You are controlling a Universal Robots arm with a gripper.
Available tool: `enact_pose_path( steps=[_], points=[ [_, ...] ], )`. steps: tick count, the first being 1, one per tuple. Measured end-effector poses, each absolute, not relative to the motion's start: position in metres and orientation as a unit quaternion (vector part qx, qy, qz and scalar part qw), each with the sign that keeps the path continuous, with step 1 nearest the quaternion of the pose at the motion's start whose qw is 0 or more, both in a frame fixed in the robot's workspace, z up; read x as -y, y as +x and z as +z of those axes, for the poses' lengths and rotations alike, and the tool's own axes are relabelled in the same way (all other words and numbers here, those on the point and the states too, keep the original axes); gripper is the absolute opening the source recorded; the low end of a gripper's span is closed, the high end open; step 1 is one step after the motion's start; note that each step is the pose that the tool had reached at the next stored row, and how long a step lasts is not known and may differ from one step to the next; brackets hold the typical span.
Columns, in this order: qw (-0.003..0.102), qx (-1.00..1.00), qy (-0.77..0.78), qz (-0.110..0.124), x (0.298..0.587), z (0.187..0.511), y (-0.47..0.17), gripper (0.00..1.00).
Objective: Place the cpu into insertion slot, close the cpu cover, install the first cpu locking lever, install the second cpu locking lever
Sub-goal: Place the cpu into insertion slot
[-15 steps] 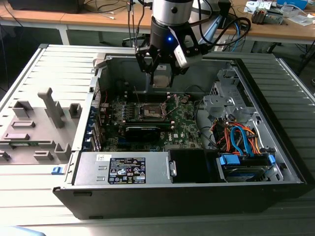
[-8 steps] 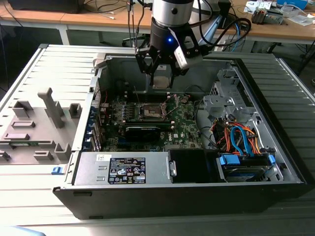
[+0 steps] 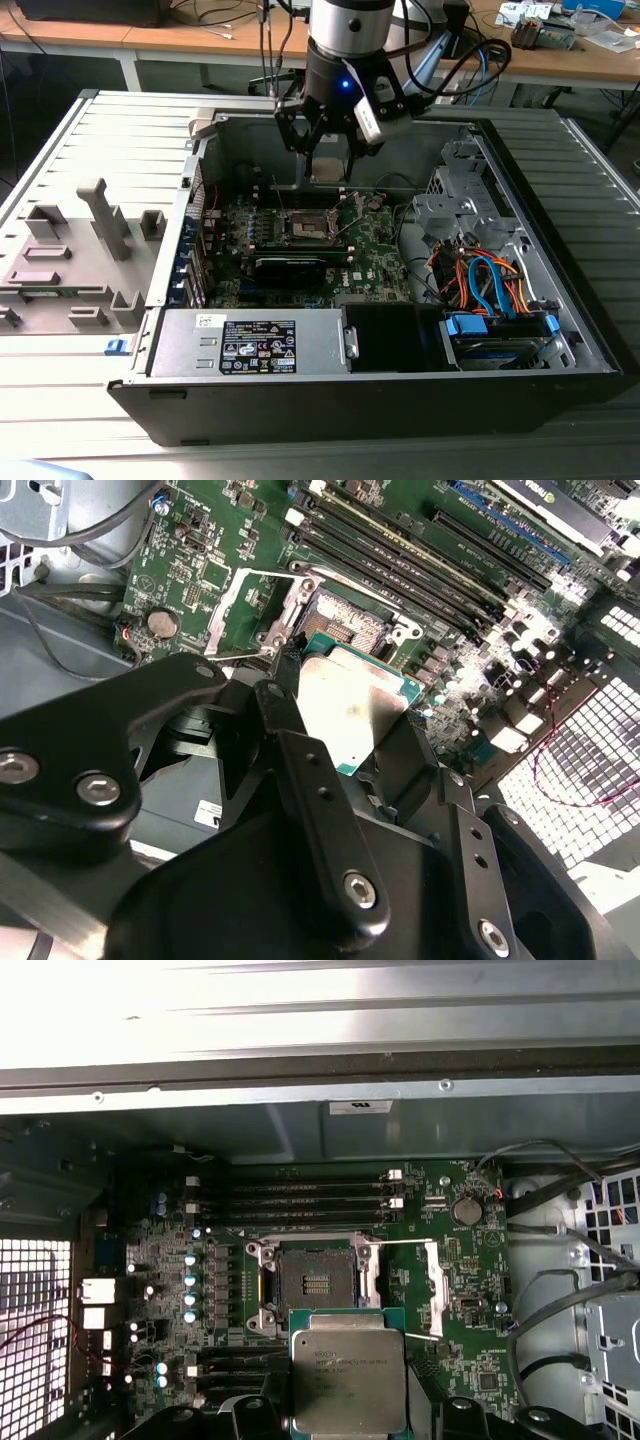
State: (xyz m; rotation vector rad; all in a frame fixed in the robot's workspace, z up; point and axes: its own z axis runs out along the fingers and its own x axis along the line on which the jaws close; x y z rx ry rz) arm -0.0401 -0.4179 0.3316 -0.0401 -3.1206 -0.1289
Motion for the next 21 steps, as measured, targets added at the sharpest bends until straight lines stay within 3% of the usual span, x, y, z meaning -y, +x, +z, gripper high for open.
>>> enact_pose_path(
  steps=[21],
  points=[
    [0.009, 0.999, -0.013, -0.041, 0.4279, 0.3297, -0.0401, 0.55]
  ],
)
